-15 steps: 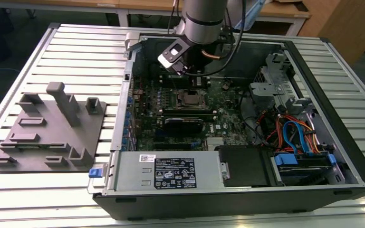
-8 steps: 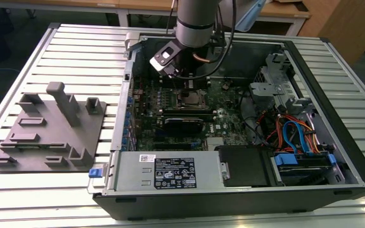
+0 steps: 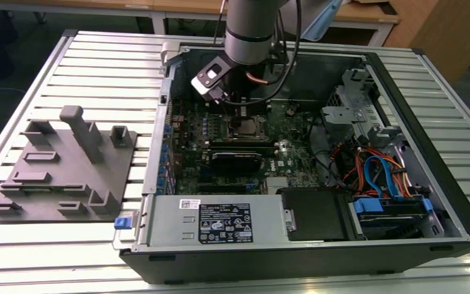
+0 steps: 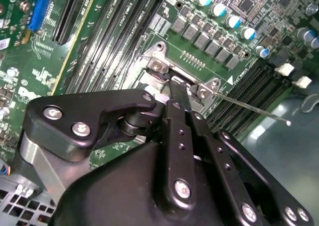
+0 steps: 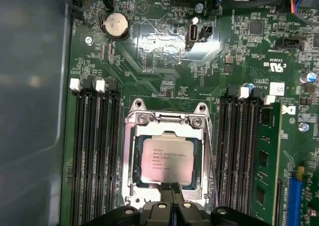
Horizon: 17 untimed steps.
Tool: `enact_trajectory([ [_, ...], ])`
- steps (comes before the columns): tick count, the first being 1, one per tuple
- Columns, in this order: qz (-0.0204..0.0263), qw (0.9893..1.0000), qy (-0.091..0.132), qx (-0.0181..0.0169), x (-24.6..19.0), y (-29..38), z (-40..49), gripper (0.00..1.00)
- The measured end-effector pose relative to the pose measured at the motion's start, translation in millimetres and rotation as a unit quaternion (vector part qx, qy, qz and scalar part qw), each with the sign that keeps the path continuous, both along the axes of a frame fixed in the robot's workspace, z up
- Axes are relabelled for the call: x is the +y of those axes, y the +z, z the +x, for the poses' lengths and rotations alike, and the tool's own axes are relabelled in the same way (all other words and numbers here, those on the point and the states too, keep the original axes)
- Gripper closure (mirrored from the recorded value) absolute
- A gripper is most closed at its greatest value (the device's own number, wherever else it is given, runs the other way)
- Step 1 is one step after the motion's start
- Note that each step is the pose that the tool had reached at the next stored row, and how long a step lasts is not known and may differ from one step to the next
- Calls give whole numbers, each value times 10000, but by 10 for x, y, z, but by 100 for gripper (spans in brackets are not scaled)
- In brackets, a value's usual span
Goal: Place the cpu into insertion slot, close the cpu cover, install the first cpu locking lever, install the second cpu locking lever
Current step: 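Close the cpu cover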
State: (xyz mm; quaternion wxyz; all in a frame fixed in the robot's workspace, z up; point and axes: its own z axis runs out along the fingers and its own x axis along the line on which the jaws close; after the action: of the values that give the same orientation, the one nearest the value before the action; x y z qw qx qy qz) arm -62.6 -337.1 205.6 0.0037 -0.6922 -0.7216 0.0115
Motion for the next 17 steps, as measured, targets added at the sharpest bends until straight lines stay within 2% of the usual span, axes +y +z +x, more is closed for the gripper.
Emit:
enact_trajectory([
  [4,0,10000,-1,17,0,-60,-2,90],
  [7,-1,10000,1,19,0,-61,-5,90],
  [9,0,10000,0,18,0,-39,-9,90],
  [13,0,10000,1,18,0,55,-16,90],
  [17,1,10000,0,18,1,64,-16,90],
])
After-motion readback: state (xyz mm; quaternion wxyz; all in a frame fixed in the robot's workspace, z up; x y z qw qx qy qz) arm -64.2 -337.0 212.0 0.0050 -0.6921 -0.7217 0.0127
